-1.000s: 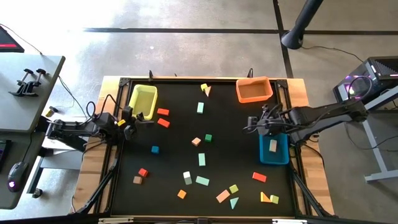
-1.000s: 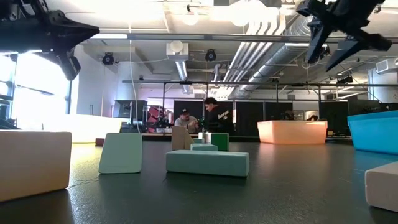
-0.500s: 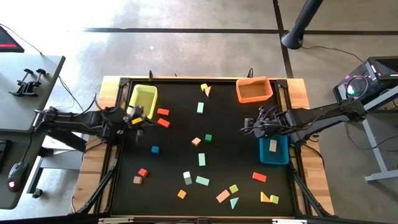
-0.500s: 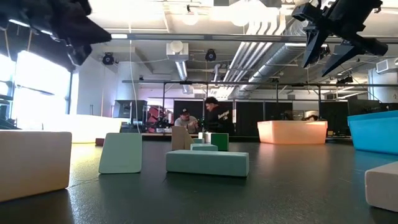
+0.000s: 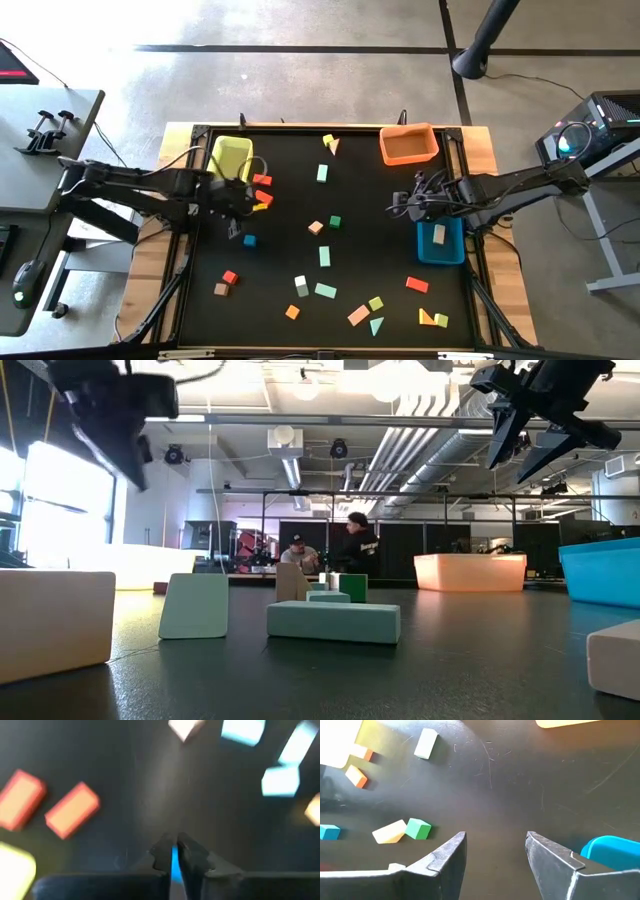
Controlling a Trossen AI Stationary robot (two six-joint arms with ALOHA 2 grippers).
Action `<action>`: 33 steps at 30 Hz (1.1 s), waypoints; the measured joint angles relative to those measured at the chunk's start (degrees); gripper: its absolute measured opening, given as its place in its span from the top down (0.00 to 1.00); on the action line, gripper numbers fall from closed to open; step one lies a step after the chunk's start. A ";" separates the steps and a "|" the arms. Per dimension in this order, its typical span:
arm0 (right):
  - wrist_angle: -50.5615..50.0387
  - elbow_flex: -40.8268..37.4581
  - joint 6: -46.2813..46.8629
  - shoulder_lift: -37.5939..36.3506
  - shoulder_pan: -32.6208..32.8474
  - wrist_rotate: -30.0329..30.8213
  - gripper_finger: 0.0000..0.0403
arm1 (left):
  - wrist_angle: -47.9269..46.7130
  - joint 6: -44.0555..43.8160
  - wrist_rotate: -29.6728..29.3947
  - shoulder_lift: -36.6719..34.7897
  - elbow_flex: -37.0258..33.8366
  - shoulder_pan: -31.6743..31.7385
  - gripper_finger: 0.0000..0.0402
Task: Sort blocks by size
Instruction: Put the blue square block into the yellow bin
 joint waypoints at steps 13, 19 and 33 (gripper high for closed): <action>-0.04 -0.02 -1.24 0.00 0.00 1.49 0.50 | 1.58 21.98 3.95 6.15 -2.32 -6.12 0.47; -0.04 -0.02 -1.24 0.00 0.00 1.88 0.50 | 1.59 22.08 3.99 11.48 -2.57 -7.27 0.33; -0.04 -0.02 -1.26 0.00 0.00 1.95 0.50 | 6.69 16.24 1.52 24.72 -2.57 -9.24 0.45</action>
